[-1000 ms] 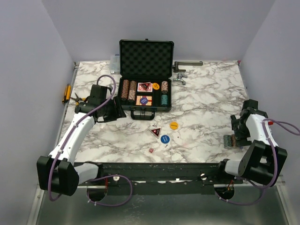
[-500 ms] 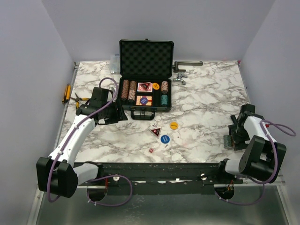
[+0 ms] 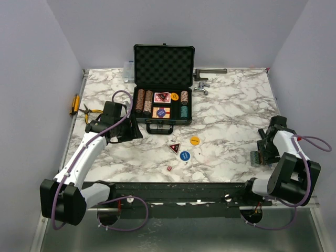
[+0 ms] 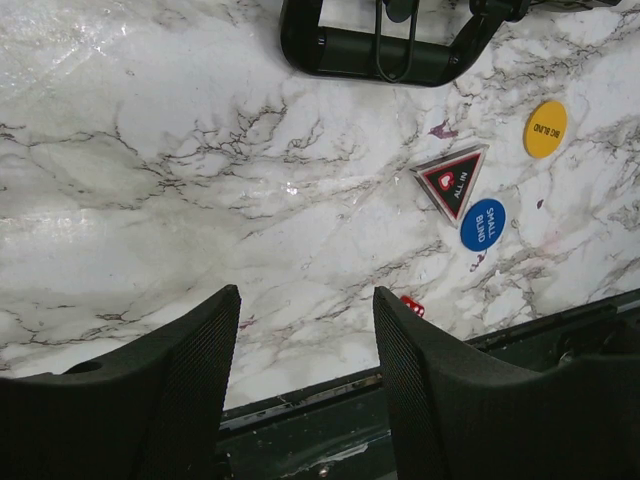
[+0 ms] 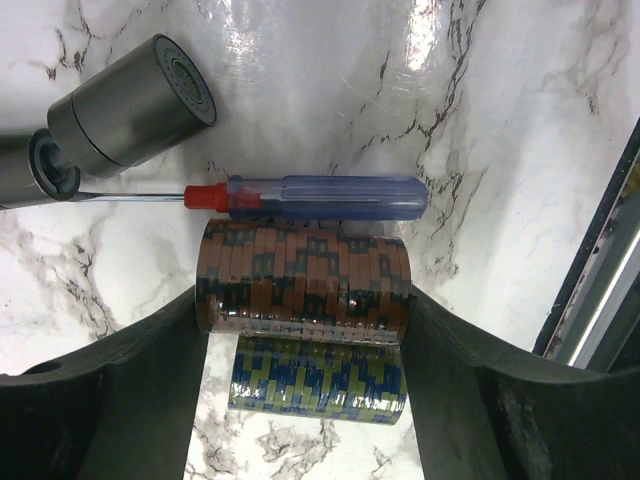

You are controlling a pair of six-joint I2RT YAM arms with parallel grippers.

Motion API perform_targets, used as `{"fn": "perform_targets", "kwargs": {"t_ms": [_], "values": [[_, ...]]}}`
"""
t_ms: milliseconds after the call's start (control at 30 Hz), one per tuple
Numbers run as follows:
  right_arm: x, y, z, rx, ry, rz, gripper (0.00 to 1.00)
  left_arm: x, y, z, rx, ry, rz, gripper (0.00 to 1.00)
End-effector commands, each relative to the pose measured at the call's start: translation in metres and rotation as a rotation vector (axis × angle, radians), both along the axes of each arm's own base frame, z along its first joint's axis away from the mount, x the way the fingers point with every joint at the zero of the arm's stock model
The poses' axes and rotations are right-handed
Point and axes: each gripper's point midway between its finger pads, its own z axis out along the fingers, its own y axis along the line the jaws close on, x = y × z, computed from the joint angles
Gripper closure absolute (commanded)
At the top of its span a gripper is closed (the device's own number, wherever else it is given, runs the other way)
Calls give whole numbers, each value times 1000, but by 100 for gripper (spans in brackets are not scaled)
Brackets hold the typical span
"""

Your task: Pack up texas hold em set

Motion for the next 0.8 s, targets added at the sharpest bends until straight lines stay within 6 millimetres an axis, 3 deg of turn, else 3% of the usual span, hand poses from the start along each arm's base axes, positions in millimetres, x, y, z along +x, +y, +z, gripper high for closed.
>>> {"fn": "perform_targets", "kwargs": {"t_ms": [0, 133, 767], "values": [[8, -7, 16, -28, -37, 0, 60, -1, 0, 4, 2, -34, -21, 45], [21, -4, 34, -3, -97, 14, 73, -1, 0, 5, 3, -43, -25, 46], [117, 21, 110, 170, -384, 199, 99, -19, 2, 1, -14, -20, 9, 50]]}}
